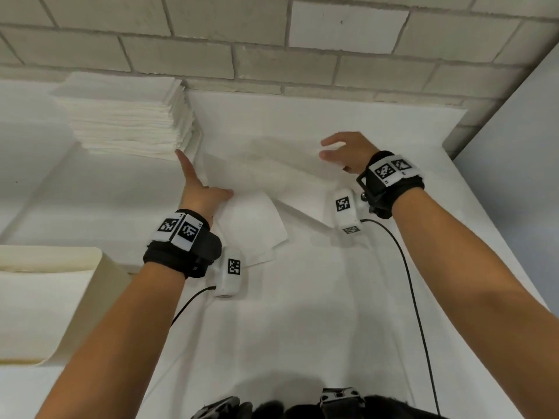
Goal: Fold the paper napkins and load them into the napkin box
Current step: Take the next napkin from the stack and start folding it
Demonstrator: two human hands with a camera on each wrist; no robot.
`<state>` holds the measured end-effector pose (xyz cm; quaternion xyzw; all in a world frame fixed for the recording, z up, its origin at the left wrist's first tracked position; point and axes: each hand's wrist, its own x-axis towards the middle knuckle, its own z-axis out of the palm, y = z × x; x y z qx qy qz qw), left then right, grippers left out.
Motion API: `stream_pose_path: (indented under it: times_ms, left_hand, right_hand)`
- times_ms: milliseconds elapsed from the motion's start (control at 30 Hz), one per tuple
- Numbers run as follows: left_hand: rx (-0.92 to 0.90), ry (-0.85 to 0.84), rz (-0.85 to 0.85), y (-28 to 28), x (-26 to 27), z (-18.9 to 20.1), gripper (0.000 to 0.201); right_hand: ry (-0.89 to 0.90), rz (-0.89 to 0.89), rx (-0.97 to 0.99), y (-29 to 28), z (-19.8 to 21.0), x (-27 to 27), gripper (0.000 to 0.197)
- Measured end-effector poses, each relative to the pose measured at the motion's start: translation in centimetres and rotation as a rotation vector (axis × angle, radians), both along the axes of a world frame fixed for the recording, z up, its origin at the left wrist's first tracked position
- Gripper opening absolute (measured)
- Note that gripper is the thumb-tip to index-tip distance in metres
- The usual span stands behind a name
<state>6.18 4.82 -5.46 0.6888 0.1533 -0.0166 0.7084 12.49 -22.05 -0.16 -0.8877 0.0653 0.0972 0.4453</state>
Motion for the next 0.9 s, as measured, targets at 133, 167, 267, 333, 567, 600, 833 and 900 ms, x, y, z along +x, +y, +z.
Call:
stream_pose_path:
  times_ms: [133,167,267,333,567,600,833,900]
  left_hand:
    - [0.08,-0.017,-0.041,0.0,-0.1,-0.1,0.112]
    - [0.086,-0.018,-0.048,0.1,-0.2,-0.2,0.111]
    - [0.121,-0.059,-0.058,0.3,-0.2,-0.7,0.106]
    - [0.143,-0.096,-0.068,0.4,-0.1,-1.0,0.101]
    - [0.134,-0.082,-0.073,-0.1,-0.1,-0.5,0.092]
    - [0.13,-0.09,-0.072,-0.1,-0.2,-0.3,0.089]
    - [0.021,-0.081,-0.047,-1.3,-0.8,0.2,0.094]
    - [-0.014,-0.036,-0.007,-1.5,-0.6,0.1,0.099]
  right_hand:
    - [0.033,-0.066,-0.177,-0.9,-3.6,-1.2,0.023]
    - [0.043,-0.058,-0.231,-1.1,-4.2,-1.4,0.027]
    - [0.002,0.043,-0.482,-0.9,-4.9,-2.0,0.045]
    - [-0.058,0.19,-0.606,0.7,-4.5,-2.5,0.055]
    - [-0.046,0.4,-0.758,5.0,-4.8,-2.0,0.031]
    - [-0.046,0.383,-0.746,4.8,-4.6,-2.0,0.027]
    - [0.105,0.194,-0.287,2.2,-3.7,-1.5,0.024]
    - [0.094,0.139,-0.206,1.9,-3.2,-1.5,0.023]
